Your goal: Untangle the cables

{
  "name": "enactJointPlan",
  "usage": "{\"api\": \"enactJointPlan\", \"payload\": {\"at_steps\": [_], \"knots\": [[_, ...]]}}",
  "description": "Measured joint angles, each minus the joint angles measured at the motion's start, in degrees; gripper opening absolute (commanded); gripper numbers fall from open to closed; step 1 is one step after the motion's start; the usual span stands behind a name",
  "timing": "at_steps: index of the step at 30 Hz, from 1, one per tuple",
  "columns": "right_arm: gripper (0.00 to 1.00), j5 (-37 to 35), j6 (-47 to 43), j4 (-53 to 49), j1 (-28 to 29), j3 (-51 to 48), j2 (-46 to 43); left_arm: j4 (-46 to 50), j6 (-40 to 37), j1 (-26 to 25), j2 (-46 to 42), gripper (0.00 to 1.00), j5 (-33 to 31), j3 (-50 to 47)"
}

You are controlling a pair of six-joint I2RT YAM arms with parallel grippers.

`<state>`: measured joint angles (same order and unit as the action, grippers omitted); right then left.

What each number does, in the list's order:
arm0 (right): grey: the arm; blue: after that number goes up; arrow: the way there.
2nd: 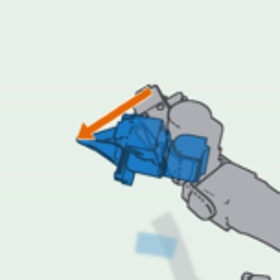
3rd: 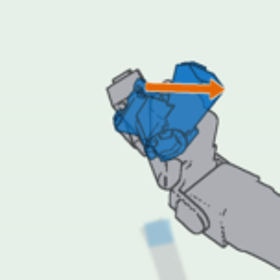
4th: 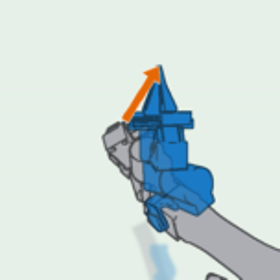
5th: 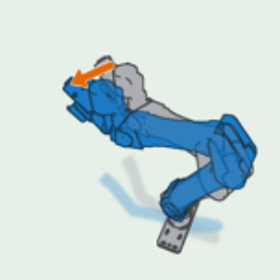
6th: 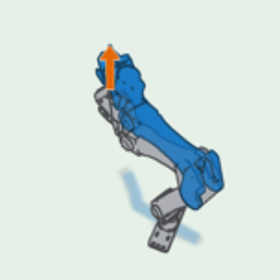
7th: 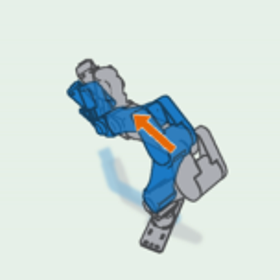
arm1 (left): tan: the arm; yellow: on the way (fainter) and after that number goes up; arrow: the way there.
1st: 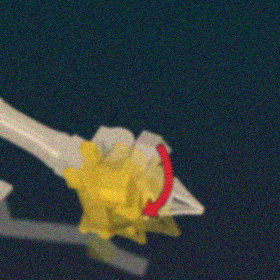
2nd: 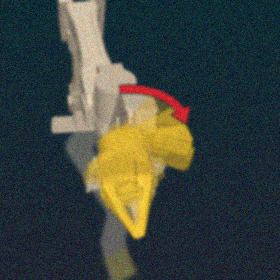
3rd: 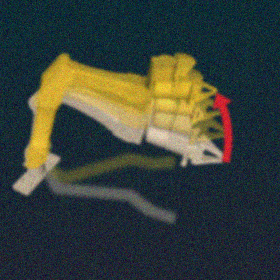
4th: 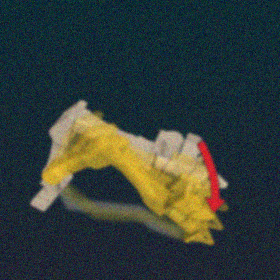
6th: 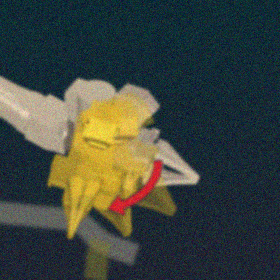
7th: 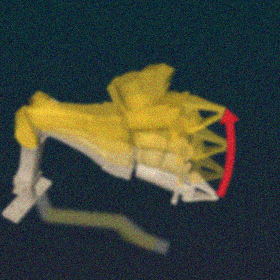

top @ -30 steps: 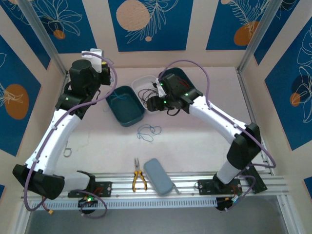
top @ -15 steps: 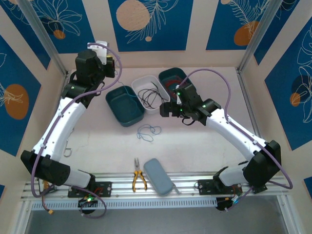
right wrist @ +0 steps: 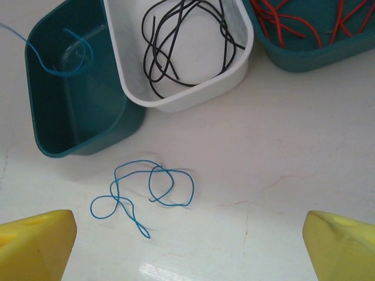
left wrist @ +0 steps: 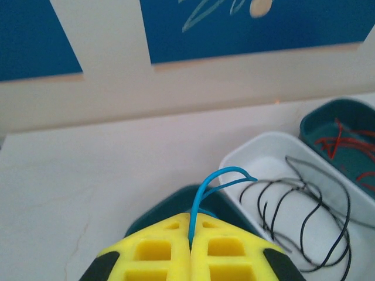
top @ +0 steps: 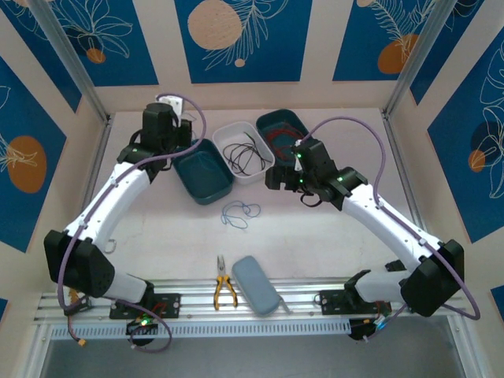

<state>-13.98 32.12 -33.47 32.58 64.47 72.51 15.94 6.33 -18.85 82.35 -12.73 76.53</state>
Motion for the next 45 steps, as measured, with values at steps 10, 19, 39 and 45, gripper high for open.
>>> {"api": "enactJointPlan", "payload": {"at_steps": [10,19,39,45], "knots": [[0.99,2.01,-0.07,2.99,-1.6,-2.36,-3.63,-1.62,4.94,0.04,4.02,0.01,2.69,-9.97],[0.99,2.62,-0.09,7.37,-5.05,-7.69,-14.23,-4.79,7.85,0.04,10.16,0.26,6.73,-11.76],[0.99,1.73,0.66,9.66,-12.66,-12.96,-27.08,-3.43,7.1,-0.04,11.89,0.86,10.12,-7.74],[0.99,1.77,1.97,7.82,-13.86,-12.96,-27.08,-3.39,8.35,-2.8,0.76,0.92,10.86,-12.24]]}}
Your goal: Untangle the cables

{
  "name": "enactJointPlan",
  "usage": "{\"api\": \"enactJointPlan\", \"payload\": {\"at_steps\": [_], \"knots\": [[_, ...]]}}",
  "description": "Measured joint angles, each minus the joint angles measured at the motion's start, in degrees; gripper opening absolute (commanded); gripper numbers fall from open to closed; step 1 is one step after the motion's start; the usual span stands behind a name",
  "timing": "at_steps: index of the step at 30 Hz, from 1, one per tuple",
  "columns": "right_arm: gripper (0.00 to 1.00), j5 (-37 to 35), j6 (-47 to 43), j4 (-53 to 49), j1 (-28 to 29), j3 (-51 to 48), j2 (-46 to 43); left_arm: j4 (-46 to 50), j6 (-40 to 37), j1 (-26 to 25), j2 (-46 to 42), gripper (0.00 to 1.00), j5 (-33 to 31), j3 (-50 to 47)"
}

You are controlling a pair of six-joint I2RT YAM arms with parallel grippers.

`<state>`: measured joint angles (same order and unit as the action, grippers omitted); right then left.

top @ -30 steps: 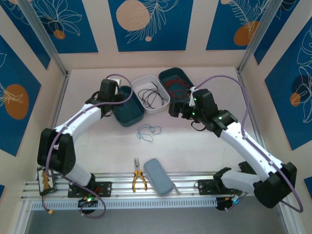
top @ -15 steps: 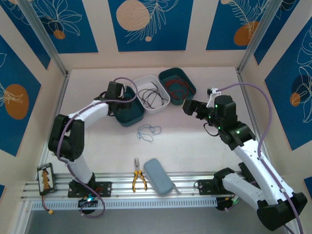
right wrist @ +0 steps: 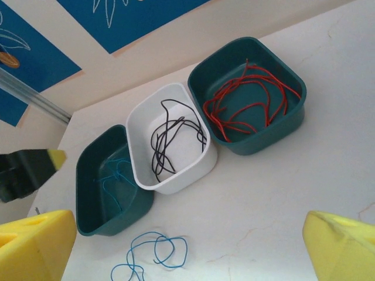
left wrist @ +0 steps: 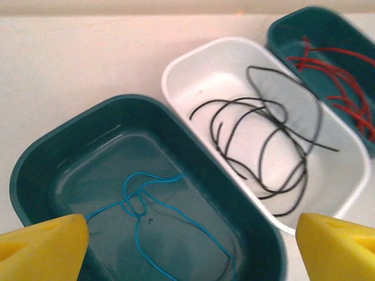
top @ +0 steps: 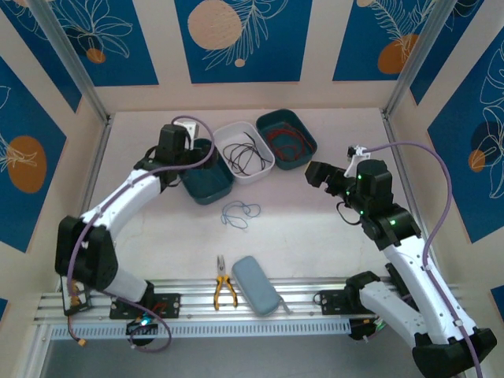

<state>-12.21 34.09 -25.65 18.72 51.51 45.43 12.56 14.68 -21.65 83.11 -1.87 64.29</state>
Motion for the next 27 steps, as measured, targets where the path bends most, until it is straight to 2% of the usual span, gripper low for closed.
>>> {"api": "enactJointPlan", "payload": {"at_steps": [3,4,6,10,15,17,21,23,27], "knots": [[0.99,-0.02,0.39,-0.81,0.0,0.0,0.0,-0.35,1.38,-2.69,-2.29,0.86,-0.26,-2.03],[0.99,-0.04,0.61,-1.07,-0.04,0.0,0.0,-1.95,2.58,-4.42,-3.67,0.85,-2.21,-4.76],[0.99,-0.04,0.98,-1.79,-0.2,0.0,0.0,-0.85,4.52,-9.62,-7.02,0.83,-4.87,-10.43],[0.99,-0.09,1.42,-2.8,-0.22,-0.22,0.0,-1.31,9.6,-19.17,-9.38,0.71,-7.78,-18.12],[1.0,0.07,2.27,-3.58,-0.22,-1.25,0.94,-3.82,15.91,-19.74,-10.03,0.64,-9.2,-26.16],[0.97,0.46,2.6,-3.56,-0.2,-1.64,2.14,-4.17,17.53,-19.74,-9.86,0.62,-9.14,-27.54],[0.83,1.36,3.87,-3.43,1.44,-1.81,7.39,-7.37,20.04,-19.74,-8.24,0.55,-7.74,-28.59],[0.79,1.38,4.39,-3.04,3.54,-1.79,10.82,-9.29,21.14,-19.74,-7.08,0.51,-6.67,-28.96],[0.63,1.14,4.59,-3.43,10.08,0.35,21.55,-11.45,22.84,-19.74,-5.38,0.42,-5.42,-29.59]]}}
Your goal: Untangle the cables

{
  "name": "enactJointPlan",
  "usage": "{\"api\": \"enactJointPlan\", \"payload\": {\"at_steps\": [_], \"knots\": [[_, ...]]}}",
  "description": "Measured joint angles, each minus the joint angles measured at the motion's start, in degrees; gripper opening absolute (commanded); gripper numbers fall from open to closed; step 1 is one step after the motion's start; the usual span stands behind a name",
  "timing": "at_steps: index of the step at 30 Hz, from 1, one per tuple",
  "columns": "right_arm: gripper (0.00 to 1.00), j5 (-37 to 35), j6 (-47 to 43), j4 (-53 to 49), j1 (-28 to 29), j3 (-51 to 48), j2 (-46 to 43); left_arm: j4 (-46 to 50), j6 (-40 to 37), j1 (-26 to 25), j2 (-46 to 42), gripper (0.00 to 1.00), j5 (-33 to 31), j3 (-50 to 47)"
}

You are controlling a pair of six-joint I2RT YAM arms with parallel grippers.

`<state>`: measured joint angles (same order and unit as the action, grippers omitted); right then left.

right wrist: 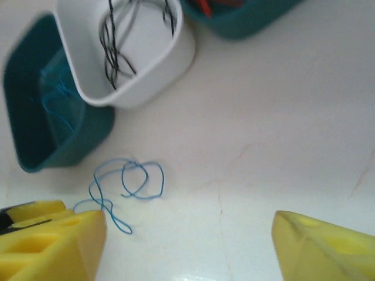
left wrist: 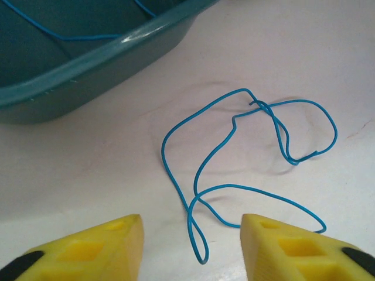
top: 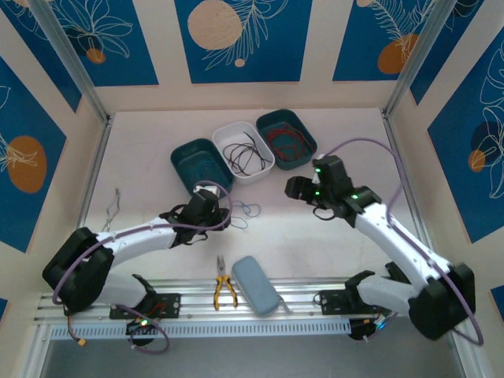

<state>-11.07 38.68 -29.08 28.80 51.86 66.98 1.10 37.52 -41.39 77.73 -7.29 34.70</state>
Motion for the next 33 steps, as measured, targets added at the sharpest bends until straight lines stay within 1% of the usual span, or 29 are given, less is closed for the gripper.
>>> {"api": "enactJointPlan", "payload": {"at_steps": [4,7,11,14,17,22,33], "knots": [[0.45,-0.15,0.09,-1.09,6.21,6.64,12.13,-1.4,0.66,0.0,0.83,0.39,0.22,-0.22],[0.36,-0.46,0.2,-1.81,10.01,12.76,20.37,-2.38,1.16,0.0,1.36,0.37,0.22,-0.61],[0.35,-0.5,0.52,-2.19,13.27,18.16,28.09,-3.39,1.27,0.0,2.1,0.37,0.2,-1.46],[0.35,0.0,1.01,-2.89,13.9,19.96,31.34,-3.78,1.46,0.0,2.49,0.37,0.2,-1.99],[0.33,0.98,1.64,-3.58,13.7,20.65,33.33,-4.59,1.6,0.0,2.67,0.36,0.17,-2.47],[0.28,2.78,2.38,-3.72,13.62,21.03,36.39,-5.6,1.66,0.0,3.08,0.35,0.2,-2.84],[0.25,6.01,2.38,-2.91,13.64,23.58,40.79,-6.45,1.68,0.0,4.11,0.32,0.2,-3.1]]}}
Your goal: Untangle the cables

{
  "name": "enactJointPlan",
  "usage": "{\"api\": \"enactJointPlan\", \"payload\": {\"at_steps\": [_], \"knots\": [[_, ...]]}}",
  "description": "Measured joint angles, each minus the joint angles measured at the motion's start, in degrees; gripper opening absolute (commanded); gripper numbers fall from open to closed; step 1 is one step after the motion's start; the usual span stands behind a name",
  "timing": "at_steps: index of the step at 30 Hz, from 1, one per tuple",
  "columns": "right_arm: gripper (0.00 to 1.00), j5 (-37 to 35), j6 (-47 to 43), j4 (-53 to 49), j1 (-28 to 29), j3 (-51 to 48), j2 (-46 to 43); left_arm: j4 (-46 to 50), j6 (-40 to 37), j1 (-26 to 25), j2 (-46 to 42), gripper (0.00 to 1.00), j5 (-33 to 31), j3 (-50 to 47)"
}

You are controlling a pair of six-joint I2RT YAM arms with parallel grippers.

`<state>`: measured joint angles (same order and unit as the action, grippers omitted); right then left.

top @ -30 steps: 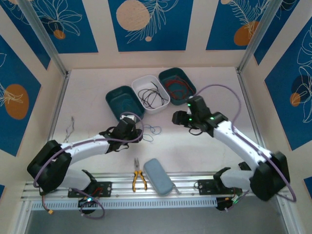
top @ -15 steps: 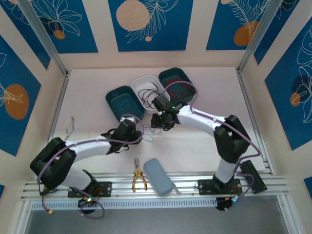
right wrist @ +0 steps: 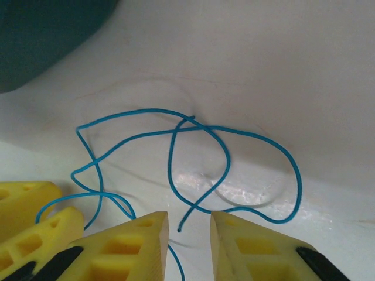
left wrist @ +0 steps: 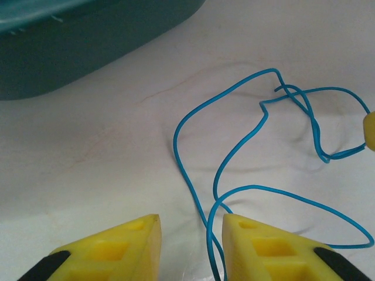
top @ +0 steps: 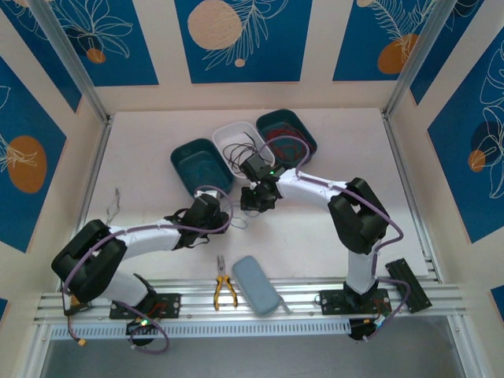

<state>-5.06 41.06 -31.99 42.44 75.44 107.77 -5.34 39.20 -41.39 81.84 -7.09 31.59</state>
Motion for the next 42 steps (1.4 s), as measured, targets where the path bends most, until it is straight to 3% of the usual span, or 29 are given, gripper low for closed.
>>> {"api": "enactJointPlan", "payload": {"at_steps": [12,16,19,21,33,42], "knots": [[0.18,1.07,0.26,0.9,0.0,0.33,2.75,-0.04,0.31,0.0,0.11,0.23,-0.02,0.0],[0.02,1.01,0.85,0.81,0.0,0.33,2.78,-0.02,0.7,0.0,0.11,0.13,-0.04,0.0],[0.0,0.52,0.68,0.39,-0.02,0.28,2.64,0.26,0.52,0.0,0.02,0.02,-0.74,0.0],[0.0,-0.33,0.59,0.24,-0.35,-0.37,1.81,0.85,0.42,0.0,-0.37,0.0,-1.62,0.0],[0.0,-7.02,0.24,-3.52,-7.74,-7.15,-14.75,10.1,-2.19,1.9,-11.98,0.0,-9.22,-0.31],[0.0,-12.41,-1.57,-6.67,-11.41,-10.56,-30.14,16.35,-14.23,2.27,-24.04,0.0,-14.03,-0.31]]}}
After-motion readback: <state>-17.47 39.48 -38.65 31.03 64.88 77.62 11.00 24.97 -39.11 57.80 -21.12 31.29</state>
